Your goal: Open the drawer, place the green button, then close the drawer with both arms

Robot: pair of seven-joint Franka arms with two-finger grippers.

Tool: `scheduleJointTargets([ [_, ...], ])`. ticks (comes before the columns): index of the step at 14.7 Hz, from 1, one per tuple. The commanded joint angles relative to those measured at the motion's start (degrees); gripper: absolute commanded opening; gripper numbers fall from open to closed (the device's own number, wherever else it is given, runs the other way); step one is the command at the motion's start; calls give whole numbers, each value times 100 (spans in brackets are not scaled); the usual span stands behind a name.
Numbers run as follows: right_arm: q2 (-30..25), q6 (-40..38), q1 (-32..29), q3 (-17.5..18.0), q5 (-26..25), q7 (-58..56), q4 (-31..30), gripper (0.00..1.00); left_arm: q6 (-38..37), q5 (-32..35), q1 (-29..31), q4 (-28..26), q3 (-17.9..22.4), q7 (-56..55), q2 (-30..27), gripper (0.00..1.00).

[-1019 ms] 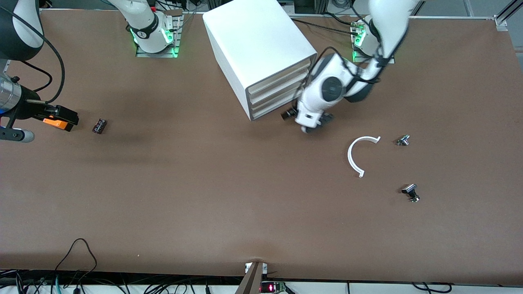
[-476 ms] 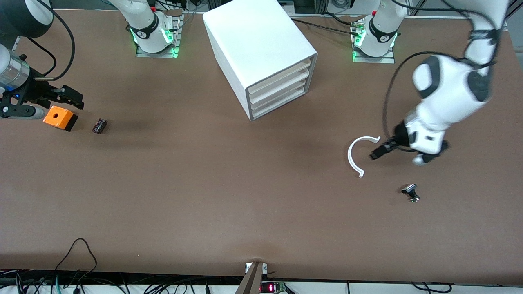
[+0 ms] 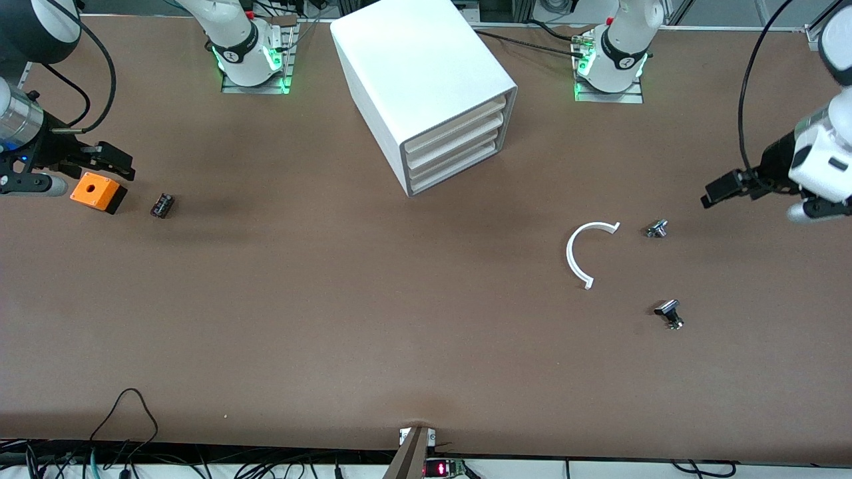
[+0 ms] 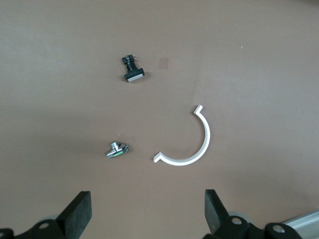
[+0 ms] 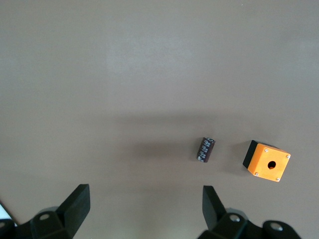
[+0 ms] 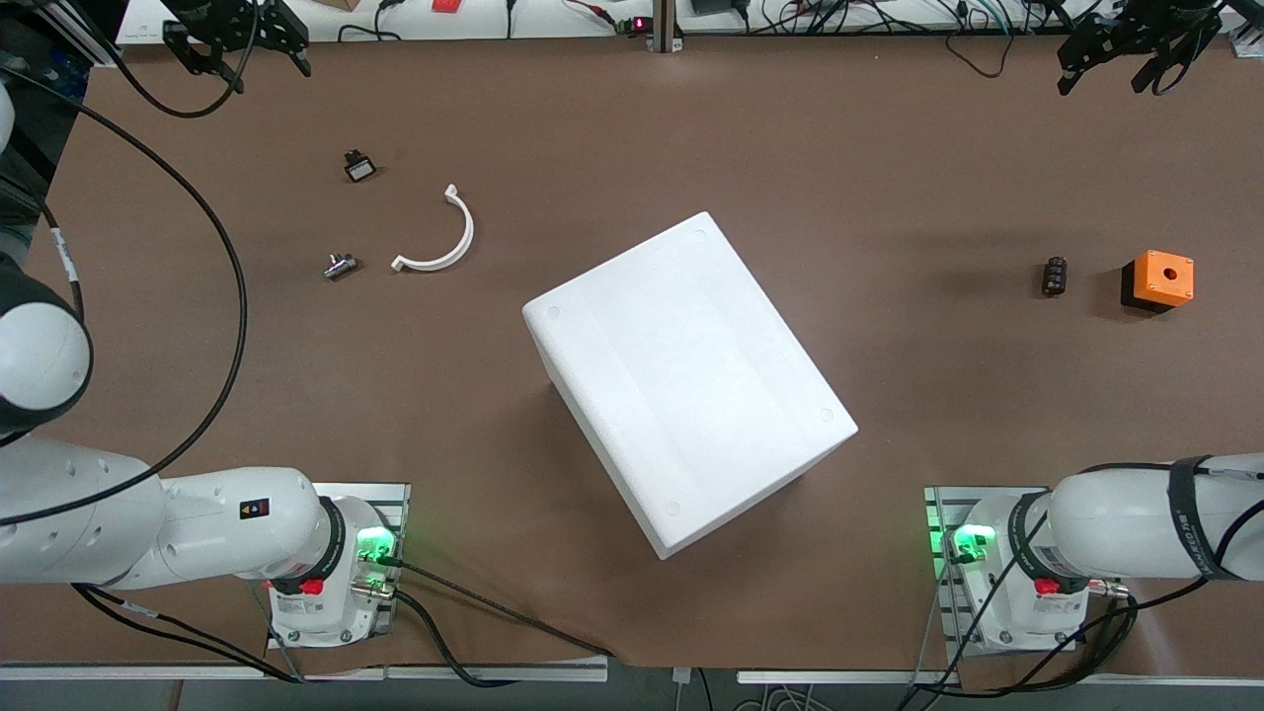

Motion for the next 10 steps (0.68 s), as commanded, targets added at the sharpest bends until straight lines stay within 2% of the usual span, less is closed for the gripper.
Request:
scheduleJointTargets([
  [1,-4,46,-38,-17,124,-41,92,100,-319,335,-441,-80,232,-243,-260,100],
  [10,93,-16,-38,-61,124,-129,163,100,-425,344,-425,25,153,-341,-173,100],
])
